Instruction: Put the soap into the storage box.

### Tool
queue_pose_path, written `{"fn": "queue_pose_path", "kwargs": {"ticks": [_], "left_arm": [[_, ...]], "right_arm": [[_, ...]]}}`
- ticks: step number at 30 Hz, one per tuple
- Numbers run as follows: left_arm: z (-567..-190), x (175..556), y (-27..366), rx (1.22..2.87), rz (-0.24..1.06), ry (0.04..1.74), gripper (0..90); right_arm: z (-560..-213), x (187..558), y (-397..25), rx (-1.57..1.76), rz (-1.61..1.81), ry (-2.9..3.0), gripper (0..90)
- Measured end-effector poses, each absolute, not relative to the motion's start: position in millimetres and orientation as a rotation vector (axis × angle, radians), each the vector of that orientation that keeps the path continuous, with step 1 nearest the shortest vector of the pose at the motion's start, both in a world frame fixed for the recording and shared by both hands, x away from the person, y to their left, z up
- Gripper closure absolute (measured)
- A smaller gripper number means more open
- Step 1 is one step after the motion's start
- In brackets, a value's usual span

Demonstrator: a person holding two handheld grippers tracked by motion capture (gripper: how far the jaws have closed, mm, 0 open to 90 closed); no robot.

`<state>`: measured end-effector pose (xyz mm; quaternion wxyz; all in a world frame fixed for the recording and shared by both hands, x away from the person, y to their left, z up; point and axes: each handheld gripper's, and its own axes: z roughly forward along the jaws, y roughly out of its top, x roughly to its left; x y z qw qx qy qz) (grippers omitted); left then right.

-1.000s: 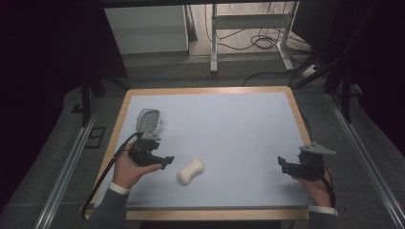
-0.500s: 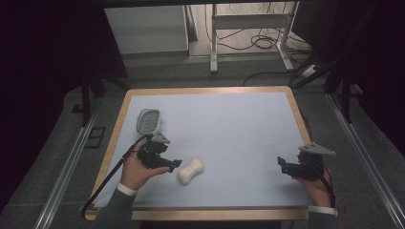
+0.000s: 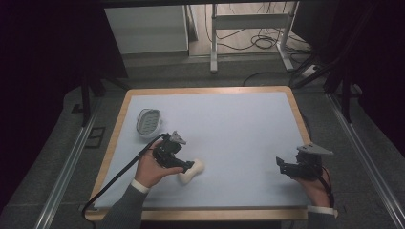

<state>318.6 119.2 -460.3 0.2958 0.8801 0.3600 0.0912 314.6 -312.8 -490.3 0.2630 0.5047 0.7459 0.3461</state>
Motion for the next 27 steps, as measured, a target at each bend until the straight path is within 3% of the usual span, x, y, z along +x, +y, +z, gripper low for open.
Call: {"fn": "queue_pose_path", "kwargs": {"ticks": [13,27], "left_arm": [[-488,321,94,2.444,0.184,0.970,23.1],[-501,320,89,2.502,0.143,0.981,29.8]], "right_arm": [[-493,316,-309,1.357,0.936,2.040,8.3],[-494,316,-310,1.363,0.921,2.038,8.3]]}}
